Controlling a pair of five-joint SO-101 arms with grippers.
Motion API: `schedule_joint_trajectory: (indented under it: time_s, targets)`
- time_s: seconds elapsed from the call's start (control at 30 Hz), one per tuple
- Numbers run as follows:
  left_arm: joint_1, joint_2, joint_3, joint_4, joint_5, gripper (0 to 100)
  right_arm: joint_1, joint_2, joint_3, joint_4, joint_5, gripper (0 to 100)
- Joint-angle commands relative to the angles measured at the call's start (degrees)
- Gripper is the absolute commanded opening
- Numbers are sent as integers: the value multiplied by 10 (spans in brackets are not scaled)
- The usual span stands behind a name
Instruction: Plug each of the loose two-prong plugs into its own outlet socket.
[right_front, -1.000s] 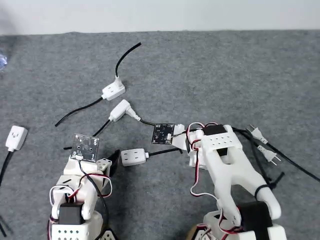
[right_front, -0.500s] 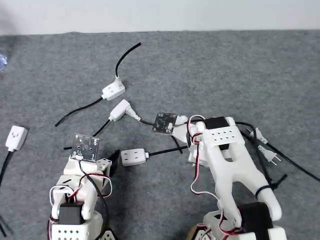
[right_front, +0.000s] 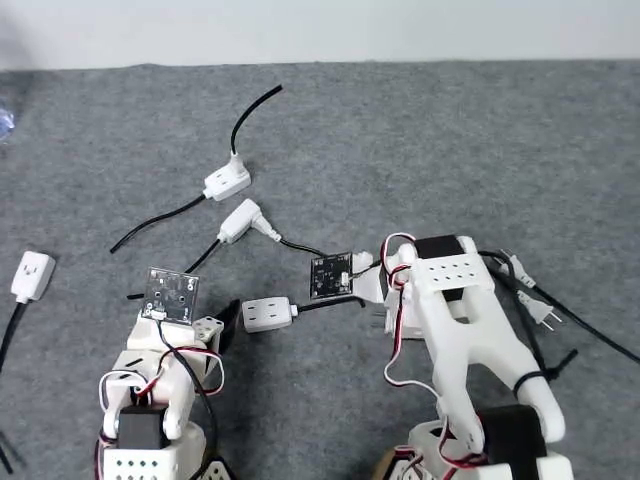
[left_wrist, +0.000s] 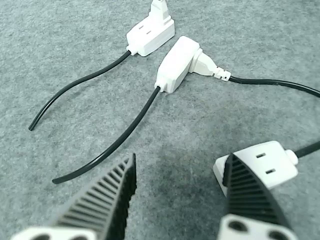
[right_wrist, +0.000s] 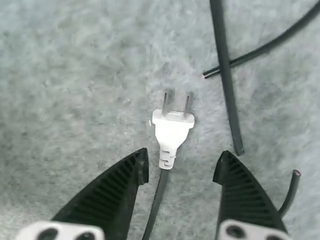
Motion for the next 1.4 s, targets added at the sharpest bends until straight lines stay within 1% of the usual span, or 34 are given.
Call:
schedule_joint_trajectory:
  time_s: [0.0, 0.17, 0.27, 0.43, 0.53, 0.77, 1.17, 1.37]
  targets:
    - [0, -9, -5, -3, -3, 269, 5, -3, -1, 2, 7, 226]
    - [0, -9, -5, -3, -3, 269, 7, 46, 1, -22, 1, 226]
    - [0, -9, -5, -3, -3, 269, 5, 60, 2, -42, -27, 226]
    - [0, -9, -5, -3, -3, 269, -17, 65, 11, -55, -50, 226]
    - [0, -9, -5, -2, -3, 269, -27, 64, 30, -80, -69, 225]
    - [0, -9, -5, -2, -3, 269, -26, 64, 56, -104, -74, 225]
    - [0, -9, -5, -2, -3, 269, -25, 65, 56, -124, -74, 9]
    - [0, -9, -5, -2, -3, 269, -25, 65, 63, -140, -70, 9]
